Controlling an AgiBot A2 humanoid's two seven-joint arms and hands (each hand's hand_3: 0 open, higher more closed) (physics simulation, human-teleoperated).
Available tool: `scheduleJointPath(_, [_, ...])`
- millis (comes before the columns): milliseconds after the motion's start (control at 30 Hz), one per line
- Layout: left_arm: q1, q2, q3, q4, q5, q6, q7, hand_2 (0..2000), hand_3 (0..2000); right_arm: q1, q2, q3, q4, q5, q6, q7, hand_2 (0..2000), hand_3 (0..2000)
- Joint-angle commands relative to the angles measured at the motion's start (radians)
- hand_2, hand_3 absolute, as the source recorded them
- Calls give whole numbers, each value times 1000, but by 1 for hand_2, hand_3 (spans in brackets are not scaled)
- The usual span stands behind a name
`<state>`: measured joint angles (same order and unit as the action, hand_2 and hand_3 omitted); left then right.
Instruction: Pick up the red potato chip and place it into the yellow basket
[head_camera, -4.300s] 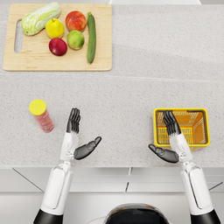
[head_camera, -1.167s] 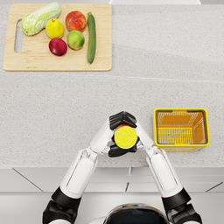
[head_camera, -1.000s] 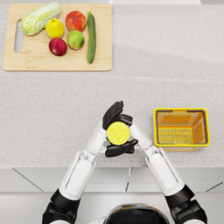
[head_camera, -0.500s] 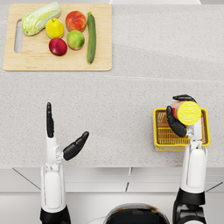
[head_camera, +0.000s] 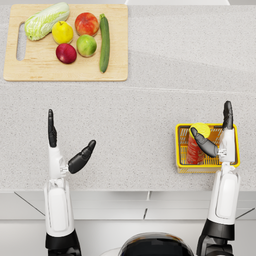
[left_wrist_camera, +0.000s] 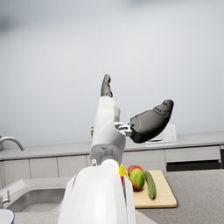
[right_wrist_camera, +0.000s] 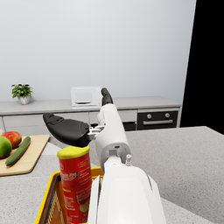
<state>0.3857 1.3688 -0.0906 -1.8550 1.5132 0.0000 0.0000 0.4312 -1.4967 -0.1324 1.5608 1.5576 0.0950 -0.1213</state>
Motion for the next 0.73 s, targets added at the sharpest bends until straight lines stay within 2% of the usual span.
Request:
scheduleJointPath(33, [111, -11, 14, 67, 0, 0, 0, 0, 0, 75, 15, 40, 93, 0, -27, 34, 0, 0])
scheduleJointPath(100, [178, -17, 2, 130, 0, 0, 0, 0, 0, 114, 26, 31, 114, 0, -60, 77, 0, 0])
scheduleJointPath(167, [201, -19, -22, 157, 0, 0, 0, 0, 0, 129, 28, -2, 110, 0, -77, 98, 0, 0])
scheduleJointPath(300, [181, -16, -82, 199, 0, 0, 0, 0, 0, 114, 27, -50, 79, 0, -90, 115, 0, 0])
scheduleJointPath(367, [158, -12, -68, 204, 0, 0, 0, 0, 0, 116, 27, -30, 48, 0, -93, 118, 0, 0])
scheduleJointPath(733, [144, -8, -67, 206, 0, 0, 0, 0, 0, 101, 25, -30, 45, 0, -95, 121, 0, 0])
